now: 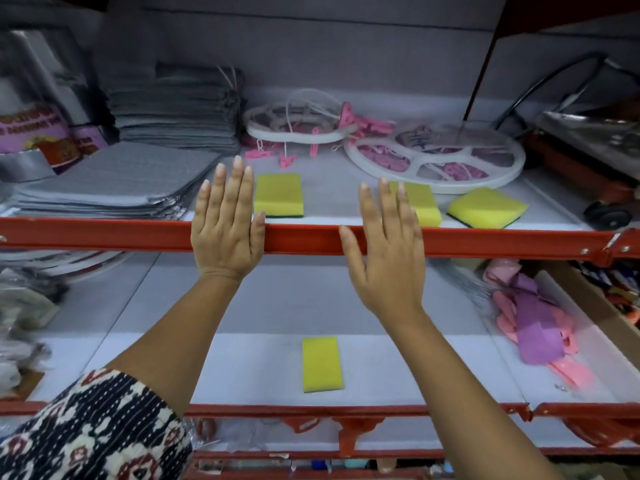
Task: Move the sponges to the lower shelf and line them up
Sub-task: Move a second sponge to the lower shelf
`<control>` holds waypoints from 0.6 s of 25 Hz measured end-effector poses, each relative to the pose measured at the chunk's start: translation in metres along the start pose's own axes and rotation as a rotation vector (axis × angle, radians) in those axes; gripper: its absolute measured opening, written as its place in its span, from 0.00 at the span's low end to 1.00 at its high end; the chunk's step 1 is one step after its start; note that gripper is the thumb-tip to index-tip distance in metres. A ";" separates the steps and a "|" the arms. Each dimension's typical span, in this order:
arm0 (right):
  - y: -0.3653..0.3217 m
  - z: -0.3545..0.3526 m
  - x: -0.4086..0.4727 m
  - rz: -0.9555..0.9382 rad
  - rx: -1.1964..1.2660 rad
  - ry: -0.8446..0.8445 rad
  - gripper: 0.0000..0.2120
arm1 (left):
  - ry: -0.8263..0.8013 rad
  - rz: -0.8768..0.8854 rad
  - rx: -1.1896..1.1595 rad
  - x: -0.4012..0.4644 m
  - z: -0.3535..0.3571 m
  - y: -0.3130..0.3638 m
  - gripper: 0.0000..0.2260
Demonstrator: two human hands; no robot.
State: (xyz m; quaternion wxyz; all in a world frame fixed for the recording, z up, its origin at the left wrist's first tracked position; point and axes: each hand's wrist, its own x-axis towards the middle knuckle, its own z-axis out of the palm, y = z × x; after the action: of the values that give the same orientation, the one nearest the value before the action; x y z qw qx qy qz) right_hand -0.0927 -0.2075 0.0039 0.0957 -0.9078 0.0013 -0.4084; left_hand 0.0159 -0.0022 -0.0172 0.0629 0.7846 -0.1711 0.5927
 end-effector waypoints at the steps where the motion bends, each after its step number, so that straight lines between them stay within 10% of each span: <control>1: 0.005 -0.006 0.020 0.039 -0.046 -0.086 0.27 | -0.001 0.002 0.001 0.000 0.001 0.000 0.24; 8: 0.039 -0.013 0.109 0.362 -0.245 -0.765 0.32 | 0.009 0.006 -0.011 0.002 0.000 -0.002 0.24; 15: 0.039 -0.012 0.106 0.370 -0.238 -0.697 0.22 | 0.013 0.009 -0.008 0.001 0.001 -0.001 0.24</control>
State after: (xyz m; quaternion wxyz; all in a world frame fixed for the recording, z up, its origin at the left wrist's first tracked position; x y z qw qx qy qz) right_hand -0.0277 -0.2559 0.0832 0.0564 -0.9809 0.1793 -0.0492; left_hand 0.0180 -0.0017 -0.0163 0.0646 0.7795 -0.1766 0.5975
